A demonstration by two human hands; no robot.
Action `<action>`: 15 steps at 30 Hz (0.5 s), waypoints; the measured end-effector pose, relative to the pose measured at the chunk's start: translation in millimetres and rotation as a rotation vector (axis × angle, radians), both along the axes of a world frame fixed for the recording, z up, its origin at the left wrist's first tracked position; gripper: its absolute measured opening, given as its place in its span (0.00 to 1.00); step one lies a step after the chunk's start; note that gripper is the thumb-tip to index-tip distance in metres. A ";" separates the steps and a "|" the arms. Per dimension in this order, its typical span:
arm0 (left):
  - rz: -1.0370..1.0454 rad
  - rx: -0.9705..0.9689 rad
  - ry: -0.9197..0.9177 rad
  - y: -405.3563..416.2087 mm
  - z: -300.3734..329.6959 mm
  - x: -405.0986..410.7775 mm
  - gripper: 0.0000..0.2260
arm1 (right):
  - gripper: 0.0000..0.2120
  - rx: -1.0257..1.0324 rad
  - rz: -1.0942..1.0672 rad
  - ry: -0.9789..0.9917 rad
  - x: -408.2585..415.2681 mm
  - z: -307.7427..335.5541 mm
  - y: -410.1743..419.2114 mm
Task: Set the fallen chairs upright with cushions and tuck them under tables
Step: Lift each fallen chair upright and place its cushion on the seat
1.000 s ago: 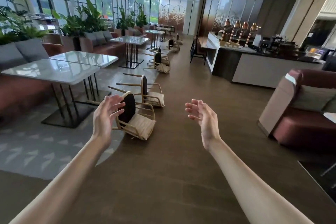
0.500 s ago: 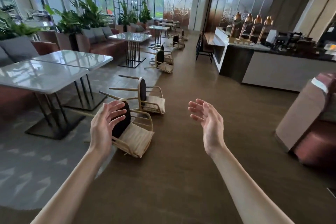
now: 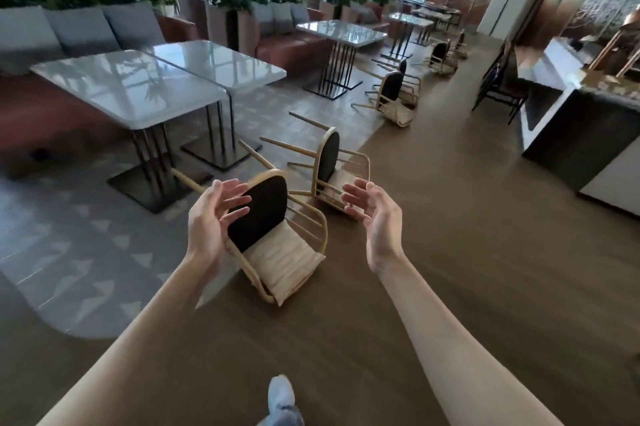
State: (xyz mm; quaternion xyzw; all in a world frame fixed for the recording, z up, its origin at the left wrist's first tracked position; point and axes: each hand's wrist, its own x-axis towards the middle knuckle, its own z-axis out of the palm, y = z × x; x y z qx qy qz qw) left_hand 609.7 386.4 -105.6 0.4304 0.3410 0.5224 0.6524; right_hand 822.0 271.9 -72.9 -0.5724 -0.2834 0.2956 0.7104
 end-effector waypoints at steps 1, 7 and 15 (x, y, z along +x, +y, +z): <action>0.023 -0.025 0.004 19.8 -11.7 17.9 0.19 | 0.13 -0.020 0.016 0.004 17.2 -10.5 23.4; 0.105 -0.168 0.013 130.2 -68.5 139.9 0.20 | 0.13 -0.176 0.119 0.062 116.5 -57.0 166.0; 0.335 -0.424 0.000 207.1 -131.5 228.1 0.17 | 0.16 -0.321 0.322 0.107 217.9 -122.1 297.4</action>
